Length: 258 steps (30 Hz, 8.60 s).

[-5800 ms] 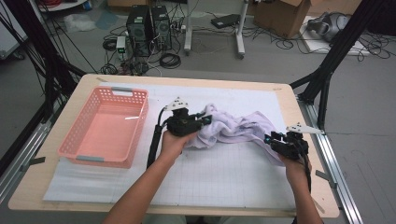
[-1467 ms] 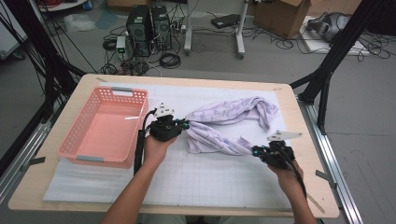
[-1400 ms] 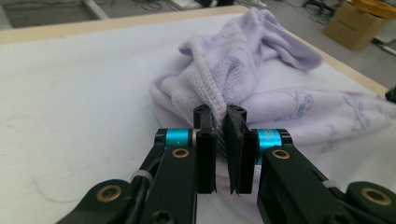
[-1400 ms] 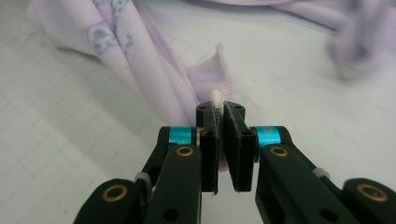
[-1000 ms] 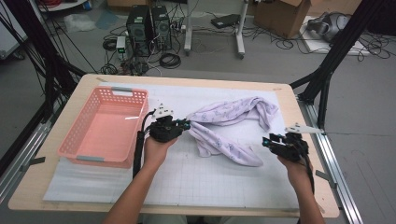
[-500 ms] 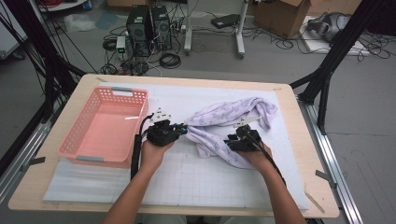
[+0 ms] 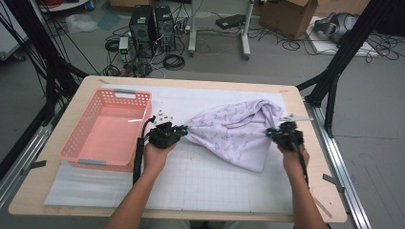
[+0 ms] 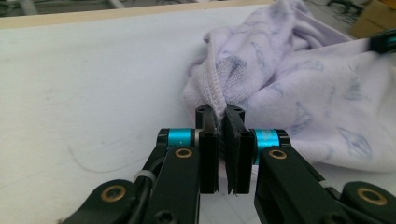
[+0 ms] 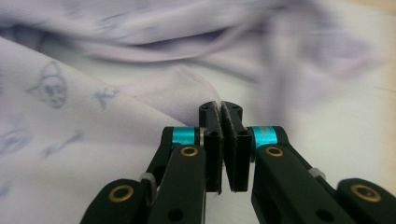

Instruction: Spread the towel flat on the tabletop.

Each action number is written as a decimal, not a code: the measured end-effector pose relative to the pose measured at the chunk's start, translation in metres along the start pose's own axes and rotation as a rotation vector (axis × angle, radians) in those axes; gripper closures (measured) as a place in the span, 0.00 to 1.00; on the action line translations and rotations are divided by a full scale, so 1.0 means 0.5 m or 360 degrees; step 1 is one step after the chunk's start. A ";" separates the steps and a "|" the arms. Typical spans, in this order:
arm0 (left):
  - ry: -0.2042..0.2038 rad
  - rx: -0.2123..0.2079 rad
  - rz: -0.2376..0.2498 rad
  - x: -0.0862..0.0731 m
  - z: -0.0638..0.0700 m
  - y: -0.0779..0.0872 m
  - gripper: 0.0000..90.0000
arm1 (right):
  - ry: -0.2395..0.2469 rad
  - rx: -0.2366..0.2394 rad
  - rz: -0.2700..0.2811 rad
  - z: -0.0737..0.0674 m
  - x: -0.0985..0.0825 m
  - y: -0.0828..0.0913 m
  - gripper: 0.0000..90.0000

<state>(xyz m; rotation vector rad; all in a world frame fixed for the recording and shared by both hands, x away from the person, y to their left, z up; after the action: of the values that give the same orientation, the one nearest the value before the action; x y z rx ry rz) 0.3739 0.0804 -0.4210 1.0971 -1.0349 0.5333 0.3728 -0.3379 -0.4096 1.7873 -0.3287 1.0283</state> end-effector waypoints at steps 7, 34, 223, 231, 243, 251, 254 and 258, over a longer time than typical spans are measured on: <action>0.0076 0.0082 -0.0049 -0.012 -0.007 -0.033 0.86 | -0.0121 0.0024 0.0076 0.037 -0.033 0.028 0.81; -0.0544 -0.0093 -0.0237 -0.055 0.161 -0.074 0.60 | 0.0163 0.0348 -0.0014 -0.038 -0.092 0.016 0.64; -0.0040 -0.0010 -0.0091 -0.039 0.019 -0.017 0.46 | 0.0018 -0.0049 0.0191 -0.001 -0.020 -0.025 0.69; -0.0150 -0.0083 -0.0165 -0.070 0.041 0.034 0.44 | 0.0052 0.0061 0.0092 -0.016 -0.101 0.042 0.61; -0.0190 -0.0243 -0.0294 -0.119 0.057 0.058 0.42 | 0.0071 0.0074 -0.0013 -0.042 -0.187 0.068 0.48; -0.0385 -0.0082 -0.0282 -0.123 0.083 0.063 0.50 | 0.0059 0.0131 -0.0065 -0.043 -0.189 0.074 0.43; -0.0351 -0.0082 -0.0268 -0.124 0.081 0.065 0.64 | 0.0097 0.0139 -0.0082 -0.043 -0.188 0.074 0.42; -0.0337 -0.0121 -0.0278 -0.123 0.077 0.065 0.76 | 0.0101 0.0149 -0.0080 -0.042 -0.189 0.074 0.42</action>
<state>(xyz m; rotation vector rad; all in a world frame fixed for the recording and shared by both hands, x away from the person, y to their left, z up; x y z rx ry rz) 0.3042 0.0660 -0.4571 1.1810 -1.1201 0.2393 0.2827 -0.3581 -0.4560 1.8328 -0.1984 1.0780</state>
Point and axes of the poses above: each handheld gripper's, and its own axes: y roughly backward along the jaws, x roughly out of its top, z roughly to its right, the point moved 1 cm from there along -y, roughly forward along the jaws, and after that the axes turned 12 degrees about x, right-handed, at the moved point
